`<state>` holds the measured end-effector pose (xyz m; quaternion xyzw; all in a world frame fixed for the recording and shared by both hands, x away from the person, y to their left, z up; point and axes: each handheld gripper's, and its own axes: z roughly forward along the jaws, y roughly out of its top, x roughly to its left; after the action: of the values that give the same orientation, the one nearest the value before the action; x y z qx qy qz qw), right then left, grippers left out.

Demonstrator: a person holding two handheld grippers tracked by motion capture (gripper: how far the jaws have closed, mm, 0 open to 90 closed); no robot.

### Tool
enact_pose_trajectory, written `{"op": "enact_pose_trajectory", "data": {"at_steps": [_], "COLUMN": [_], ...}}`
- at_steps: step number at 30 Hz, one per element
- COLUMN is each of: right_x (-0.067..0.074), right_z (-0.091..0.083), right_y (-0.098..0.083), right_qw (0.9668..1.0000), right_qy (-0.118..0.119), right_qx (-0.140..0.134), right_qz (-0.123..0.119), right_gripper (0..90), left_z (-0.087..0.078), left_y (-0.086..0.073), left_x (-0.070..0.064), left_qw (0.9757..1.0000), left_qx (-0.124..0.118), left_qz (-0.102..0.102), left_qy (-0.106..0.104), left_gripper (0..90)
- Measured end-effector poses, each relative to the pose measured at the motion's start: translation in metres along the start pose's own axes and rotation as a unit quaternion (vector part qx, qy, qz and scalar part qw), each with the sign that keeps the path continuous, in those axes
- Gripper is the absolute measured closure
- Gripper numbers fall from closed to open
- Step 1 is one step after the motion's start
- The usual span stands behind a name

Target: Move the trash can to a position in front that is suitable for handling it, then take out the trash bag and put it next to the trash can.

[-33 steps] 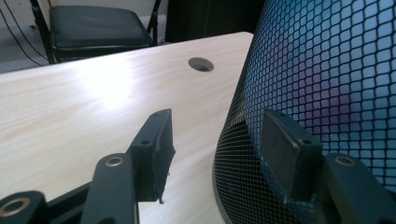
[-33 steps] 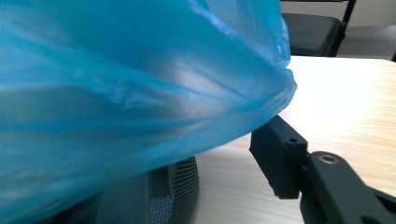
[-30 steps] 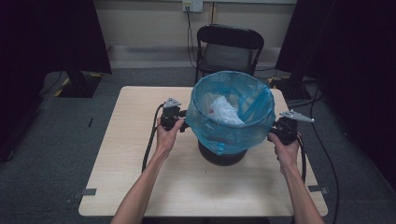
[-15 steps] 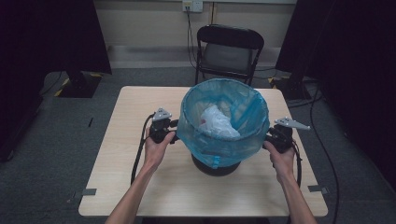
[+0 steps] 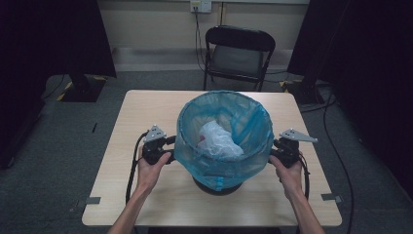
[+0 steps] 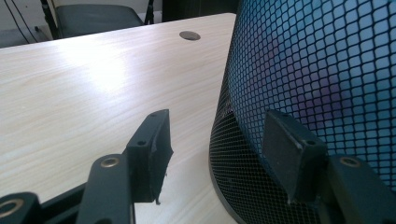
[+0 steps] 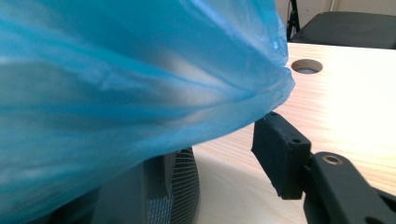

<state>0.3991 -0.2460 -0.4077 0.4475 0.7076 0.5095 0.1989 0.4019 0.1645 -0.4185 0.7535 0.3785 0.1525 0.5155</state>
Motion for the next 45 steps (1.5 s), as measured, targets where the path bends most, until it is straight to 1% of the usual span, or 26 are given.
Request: {"op": "enact_pose_trajectory", "data": {"at_steps": [3,6,8,10,11,13,14,17,19,20,22,26,28,29,32,33,34,35,36,37,40,41,42,43,44,45], "right_x": [0.004,0.009,0.013,0.017,0.02,0.025,0.027,0.033,0.036,0.037,0.037,0.032,0.031,0.028,0.026,0.024,0.023,0.023,0.023,0.023,0.026,0.027,0.029,0.029,0.03,0.031], "right_z": [0.0,0.001,-0.001,-0.001,-0.002,-0.002,-0.003,-0.005,-0.007,-0.008,-0.008,-0.008,-0.011,-0.015,-0.02,-0.022,-0.023,-0.025,-0.027,-0.029,-0.035,-0.037,-0.042,-0.042,-0.045,-0.05], "right_y": [-0.001,-0.003,-0.006,-0.008,-0.009,-0.01,-0.01,-0.012,-0.013,-0.013,-0.014,-0.013,-0.01,-0.007,-0.003,0.0,0.002,0.006,0.009,0.011,0.018,0.02,0.023,0.023,0.025,0.027], "right_qw": [0.9999,0.9997,0.9996,0.9994,0.9994,0.9994,0.9993,0.9988,0.9985,0.9985,0.9985,0.9984,0.9984,0.9986,0.999,0.999,0.9988,0.9989,0.999,0.9989,0.9984,0.998,0.9978,0.9978,0.9976,0.9965], "right_qy": [0.01,0.024,0.028,0.034,0.035,0.033,0.035,0.045,0.048,0.047,0.048,0.051,0.052,0.05,0.044,0.045,0.049,0.046,0.043,0.045,0.048,0.053,0.049,0.049,0.048,0.053], "right_qx": [0.001,0.002,0.001,0.003,0.002,0.006,0.008,0.012,0.016,0.016,0.017,0.02,0.018,0.01,0.006,0.001,-0.002,-0.005,-0.01,-0.014,-0.023,-0.028,-0.037,-0.037,-0.045,-0.058], "right_qz": [0.001,0.004,0.003,0.002,0.002,-0.006,-0.007,-0.013,-0.019,-0.023,-0.021,-0.014,-0.012,-0.01,-0.011,-0.008,-0.004,-0.005,-0.005,-0.007,-0.017,-0.019,-0.024,-0.024,-0.024,-0.031], "right_gripper": [50.0,50.0,50.0,49.5,49.5,49.3,49.2,48.3,45.7,44.3,41.8,34.4,30.7,29.8,28.7,27.8,27.6,26.8,25.9,25.4,24.0,24.0,22.1,22.1,23.3,26.9], "left_z": [-0.008,-0.017,-0.023,-0.028,-0.029,-0.033,-0.035,-0.043,-0.045,-0.045,-0.045,-0.045,-0.045,-0.046,-0.048,-0.049,-0.05,-0.051,-0.052,-0.053,-0.059,-0.062,-0.067,-0.067,-0.069,-0.07], "left_y": [-0.004,-0.011,-0.015,-0.02,-0.022,-0.026,-0.027,-0.03,-0.031,-0.032,-0.032,-0.031,-0.03,-0.029,-0.027,-0.026,-0.025,-0.024,-0.022,-0.02,-0.016,-0.014,-0.011,-0.011,-0.009,-0.006], "left_x": [-0.001,-0.001,-0.001,-0.001,-0.001,0.0,0.001,0.001,0.002,0.002,0.003,0.002,0.003,0.006,0.006,0.006,0.006,0.008,0.008,0.008,0.007,0.006,0.005,0.005,0.004,0.003], "left_qw": [1.0,0.9999,0.9997,0.9997,0.9998,0.9996,0.9994,0.9996,0.9996,0.9993,0.9991,0.9994,0.9995,0.9993,0.9992,0.999,0.9983,0.9978,0.9979,0.998,0.9968,0.9969,0.9971,0.9971,0.997,0.9969], "left_qx": [0.0,-0.007,-0.009,-0.012,-0.009,-0.011,-0.011,-0.008,-0.01,-0.012,-0.012,-0.01,-0.006,-0.003,-0.009,-0.011,-0.017,-0.023,-0.025,-0.026,-0.046,-0.048,-0.054,-0.054,-0.059,-0.063], "left_qz": [-0.004,-0.014,-0.023,-0.018,-0.018,-0.022,-0.029,-0.025,-0.024,-0.032,-0.035,-0.032,-0.028,-0.033,-0.034,-0.04,-0.052,-0.054,-0.053,-0.051,-0.056,-0.054,-0.044,-0.044,-0.04,-0.035], "left_qy": [0.0,-0.006,-0.008,-0.008,-0.007,-0.012,-0.015,-0.013,-0.015,-0.016,-0.02,-0.013,-0.011,-0.015,-0.016,-0.015,-0.022,-0.029,-0.028,-0.026,-0.034,-0.031,-0.03,-0.03,-0.032,-0.034], "left_gripper": [40.9,40.9,39.2,38.5,38.2,37.7,37.5,37.4,37.2,36.2,36.0,34.4,29.5,25.0,24.3,24.3,24.2,24.2,24.3,24.3,24.3,24.2,24.2,24.2,24.2,24.7]}}
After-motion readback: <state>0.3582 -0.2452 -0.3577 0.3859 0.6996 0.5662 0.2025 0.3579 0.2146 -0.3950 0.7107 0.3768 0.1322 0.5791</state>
